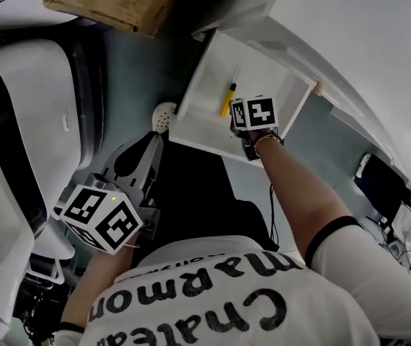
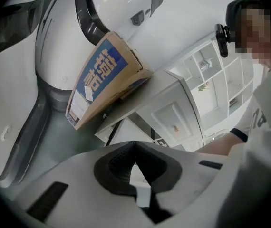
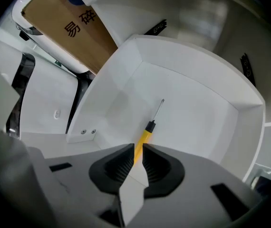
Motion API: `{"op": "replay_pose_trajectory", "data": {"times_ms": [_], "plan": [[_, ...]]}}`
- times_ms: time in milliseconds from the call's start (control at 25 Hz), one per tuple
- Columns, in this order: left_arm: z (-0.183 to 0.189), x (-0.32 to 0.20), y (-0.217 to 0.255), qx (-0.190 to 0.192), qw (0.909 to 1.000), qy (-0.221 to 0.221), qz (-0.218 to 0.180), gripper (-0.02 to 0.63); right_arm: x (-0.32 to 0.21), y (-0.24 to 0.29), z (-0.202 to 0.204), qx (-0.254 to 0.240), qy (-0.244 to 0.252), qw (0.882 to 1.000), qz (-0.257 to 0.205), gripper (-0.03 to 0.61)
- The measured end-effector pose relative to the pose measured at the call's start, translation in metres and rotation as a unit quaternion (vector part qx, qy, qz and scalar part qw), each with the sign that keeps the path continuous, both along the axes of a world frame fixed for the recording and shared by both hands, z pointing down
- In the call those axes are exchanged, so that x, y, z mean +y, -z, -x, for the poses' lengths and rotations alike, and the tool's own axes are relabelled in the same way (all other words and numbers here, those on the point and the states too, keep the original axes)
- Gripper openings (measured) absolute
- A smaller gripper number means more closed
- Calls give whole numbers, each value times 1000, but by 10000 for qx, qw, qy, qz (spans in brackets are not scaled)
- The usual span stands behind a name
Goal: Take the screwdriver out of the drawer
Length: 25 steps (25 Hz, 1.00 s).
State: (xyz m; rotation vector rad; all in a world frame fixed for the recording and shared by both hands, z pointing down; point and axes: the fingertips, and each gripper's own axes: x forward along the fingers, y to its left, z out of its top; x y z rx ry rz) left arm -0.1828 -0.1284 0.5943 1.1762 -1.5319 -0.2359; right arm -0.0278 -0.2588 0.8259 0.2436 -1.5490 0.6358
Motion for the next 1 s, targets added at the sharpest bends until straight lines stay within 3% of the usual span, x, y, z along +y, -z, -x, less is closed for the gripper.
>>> {"op": "replay_pose_trajectory", "data": {"times_ms": [160,240,400,760,1000], "plan": [[0,4,-8,63,9998,180,-3,22,-2,-12,3,103,-114,9999,9,73],[3,7,-13,63,9996,283,15,23,2,-16,6,133,-310,9993,136,194],[6,11,-17,42,9993,364,18,23,0,-19,9,128,-399,9990,140,196],[13,18,-29,34,9992,404,57,23,-11,-37,11,226,-1467,9886,250,195],[18,23,-39,76,9989,437,132,23,-14,-45,10,355,-1614,9862,50,192]]}}
